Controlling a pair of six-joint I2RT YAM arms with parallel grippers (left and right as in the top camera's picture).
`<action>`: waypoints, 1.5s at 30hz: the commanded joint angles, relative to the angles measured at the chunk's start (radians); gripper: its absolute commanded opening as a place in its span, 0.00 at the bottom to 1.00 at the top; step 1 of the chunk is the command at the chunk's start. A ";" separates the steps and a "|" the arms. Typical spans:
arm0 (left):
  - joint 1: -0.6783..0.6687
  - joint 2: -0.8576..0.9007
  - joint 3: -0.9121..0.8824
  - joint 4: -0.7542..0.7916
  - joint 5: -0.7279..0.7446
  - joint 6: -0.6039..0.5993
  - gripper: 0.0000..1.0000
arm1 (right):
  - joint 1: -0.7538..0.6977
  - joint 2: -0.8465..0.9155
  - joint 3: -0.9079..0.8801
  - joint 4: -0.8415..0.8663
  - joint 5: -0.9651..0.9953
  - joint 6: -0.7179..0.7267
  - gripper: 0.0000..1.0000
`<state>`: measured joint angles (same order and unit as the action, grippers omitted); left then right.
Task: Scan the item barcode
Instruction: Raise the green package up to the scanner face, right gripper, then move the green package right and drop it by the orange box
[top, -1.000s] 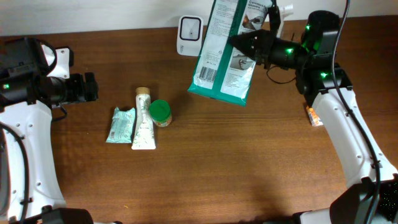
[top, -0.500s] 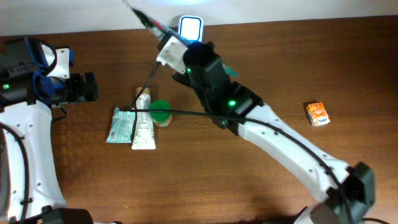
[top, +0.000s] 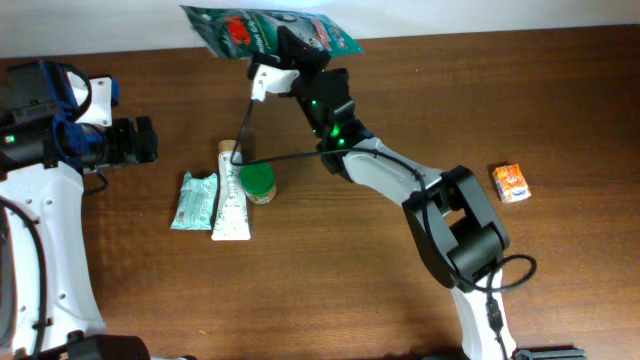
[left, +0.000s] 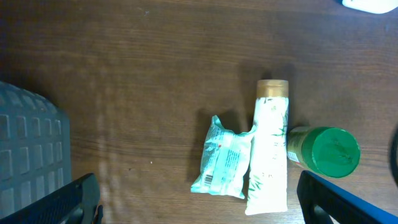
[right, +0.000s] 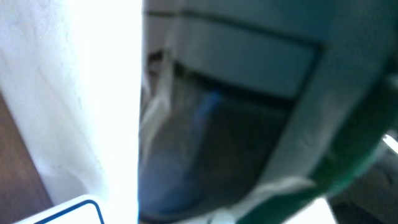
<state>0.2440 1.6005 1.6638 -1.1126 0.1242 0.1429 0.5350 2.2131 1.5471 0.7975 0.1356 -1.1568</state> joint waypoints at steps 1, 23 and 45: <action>0.001 -0.006 0.004 0.001 0.011 0.020 0.99 | -0.013 0.089 0.034 0.013 -0.109 0.020 0.05; 0.001 -0.006 0.004 0.001 0.011 0.020 0.99 | -0.018 -0.154 0.042 -0.148 -0.071 0.360 0.04; 0.001 -0.006 0.004 0.001 0.011 0.020 0.99 | -0.779 -0.327 0.010 -1.974 -0.151 1.450 0.05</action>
<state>0.2440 1.6005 1.6642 -1.1126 0.1242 0.1429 -0.2363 1.8664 1.5646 -1.1488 -0.1490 0.2882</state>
